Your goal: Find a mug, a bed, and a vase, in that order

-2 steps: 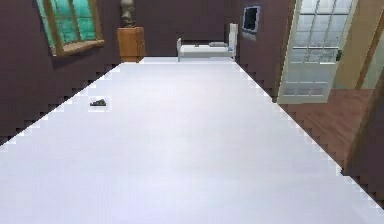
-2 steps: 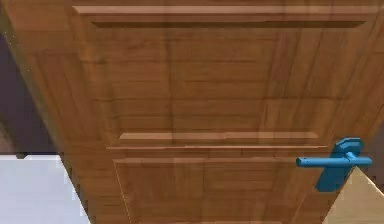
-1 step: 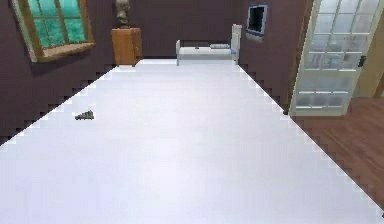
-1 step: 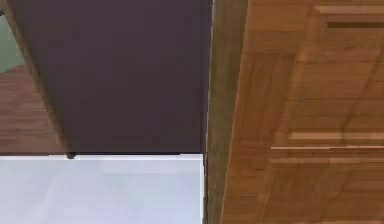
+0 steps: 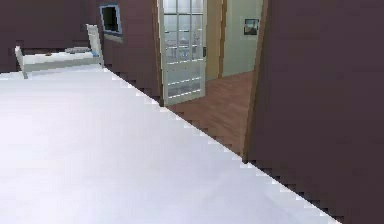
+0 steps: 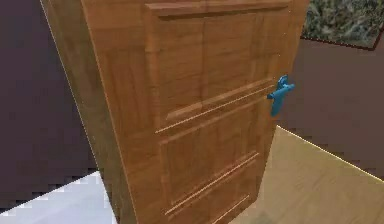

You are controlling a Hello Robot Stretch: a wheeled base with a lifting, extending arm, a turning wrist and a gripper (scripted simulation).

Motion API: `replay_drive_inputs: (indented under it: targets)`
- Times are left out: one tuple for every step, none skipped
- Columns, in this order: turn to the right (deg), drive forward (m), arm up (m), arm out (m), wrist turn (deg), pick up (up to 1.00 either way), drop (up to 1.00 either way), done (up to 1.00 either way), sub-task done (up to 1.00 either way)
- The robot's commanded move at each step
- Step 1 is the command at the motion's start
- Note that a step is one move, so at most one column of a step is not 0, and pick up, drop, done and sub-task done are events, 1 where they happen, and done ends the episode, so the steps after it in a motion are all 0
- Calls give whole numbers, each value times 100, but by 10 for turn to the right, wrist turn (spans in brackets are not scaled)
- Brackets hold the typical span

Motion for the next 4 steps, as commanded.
replay_drive_inputs:
  targets:
    - [0,100,0,0,0,0,0,0,0]
    - [30,0,0,0,0,0,0,0,0]
    - [0,70,0,0,0,0,0,0,0]
    - [60,0,0,0,0,0,0,0,0]
